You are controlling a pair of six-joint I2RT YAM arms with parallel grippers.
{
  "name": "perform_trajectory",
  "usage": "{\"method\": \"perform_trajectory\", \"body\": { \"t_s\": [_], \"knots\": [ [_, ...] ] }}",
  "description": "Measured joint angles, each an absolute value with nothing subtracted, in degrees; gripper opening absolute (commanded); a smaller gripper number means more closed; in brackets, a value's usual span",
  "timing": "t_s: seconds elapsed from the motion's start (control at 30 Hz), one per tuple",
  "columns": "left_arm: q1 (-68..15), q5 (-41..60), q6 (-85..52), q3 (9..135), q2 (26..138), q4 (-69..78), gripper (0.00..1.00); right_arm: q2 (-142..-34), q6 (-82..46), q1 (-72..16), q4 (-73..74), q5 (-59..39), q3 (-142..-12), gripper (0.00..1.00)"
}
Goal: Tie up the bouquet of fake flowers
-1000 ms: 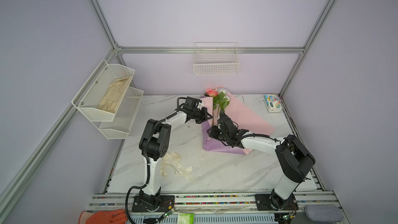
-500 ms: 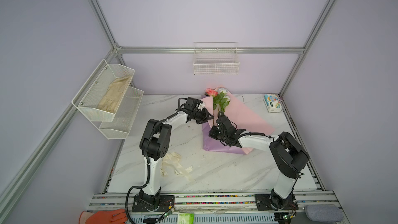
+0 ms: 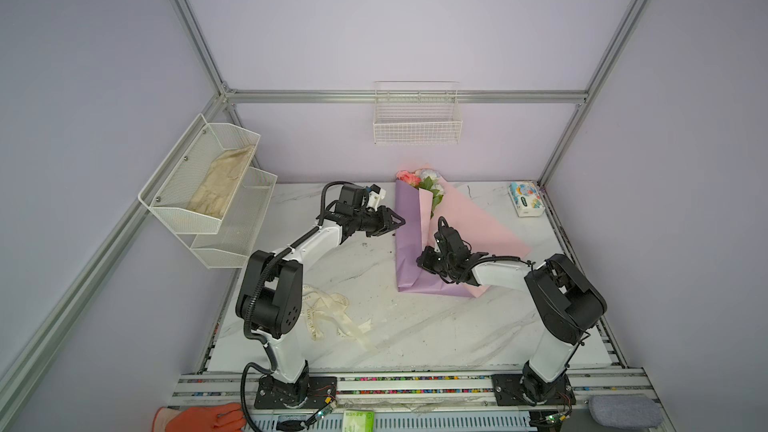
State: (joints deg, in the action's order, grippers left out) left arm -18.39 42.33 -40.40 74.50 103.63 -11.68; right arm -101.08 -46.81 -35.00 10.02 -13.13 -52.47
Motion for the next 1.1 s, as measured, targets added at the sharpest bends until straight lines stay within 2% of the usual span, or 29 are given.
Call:
{"method": "perform_trajectory", "body": {
  "t_s": [0.2, 0.37, 0.57, 0.77, 0.83, 0.87, 0.93, 1.1],
  "knots": [
    [-19.2, 44.6, -39.1, 68.1, 105.3, -11.9, 0.19, -100.7, -46.8, -34.8, 11.1, -14.2, -51.7, 0.07],
    [-21.5, 45.4, -38.3, 64.1, 105.3, -10.6, 0.18, -100.7, -46.9, -34.5, 11.2, -14.4, -51.2, 0.08],
    [-24.8, 46.1, -39.4, 59.2, 106.7, -6.2, 0.15, -99.9, -46.9, -33.1, 11.2, -15.0, -51.1, 0.19],
    [-26.4, 46.0, -40.9, 57.7, 109.2, -2.5, 0.14, -98.9, -47.0, -31.9, 11.4, -15.3, -50.9, 0.21],
    [-26.7, 46.0, -41.4, 57.2, 109.6, -1.2, 0.15, -98.9, -47.1, -31.7, 11.2, -15.4, -50.9, 0.20],
    [-26.9, 45.9, -41.6, 56.9, 109.8, -0.4, 0.15, -98.9, -47.1, -31.6, 11.3, -15.4, -50.9, 0.14],
    [-27.3, 45.8, -42.0, 56.2, 109.9, 0.6, 0.15, -98.9, -47.4, -31.5, 11.3, -15.5, -50.8, 0.10],
    [-27.8, 46.1, -42.9, 54.8, 109.8, 2.4, 0.23, -98.9, -47.4, -31.2, 11.1, -15.5, -50.8, 0.02]
  ]
}}
